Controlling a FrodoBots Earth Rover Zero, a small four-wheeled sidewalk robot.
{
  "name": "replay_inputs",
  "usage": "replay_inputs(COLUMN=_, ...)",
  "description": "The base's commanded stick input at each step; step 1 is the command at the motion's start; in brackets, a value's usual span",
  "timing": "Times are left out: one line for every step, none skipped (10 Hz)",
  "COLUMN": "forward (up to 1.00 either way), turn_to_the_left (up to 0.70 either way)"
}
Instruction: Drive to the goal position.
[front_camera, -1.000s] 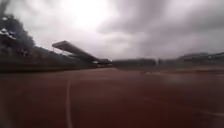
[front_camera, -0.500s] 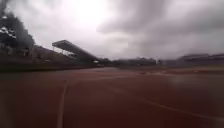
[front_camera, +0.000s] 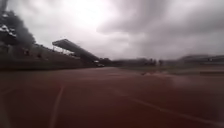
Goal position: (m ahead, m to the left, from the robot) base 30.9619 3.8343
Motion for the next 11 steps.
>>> replay_inputs(forward=0.50, turn_to_the_left=0.00)
replay_inputs(forward=0.50, turn_to_the_left=0.00)
replay_inputs(forward=0.50, turn_to_the_left=0.00)
replay_inputs(forward=0.50, turn_to_the_left=0.00)
replay_inputs(forward=0.50, turn_to_the_left=0.00)
replay_inputs(forward=0.50, turn_to_the_left=0.00)
replay_inputs(forward=0.50, turn_to_the_left=0.00)
replay_inputs(forward=0.50, turn_to_the_left=0.00)
replay_inputs(forward=0.50, turn_to_the_left=0.00)
replay_inputs(forward=0.50, turn_to_the_left=0.00)
replay_inputs(forward=0.50, turn_to_the_left=0.00)
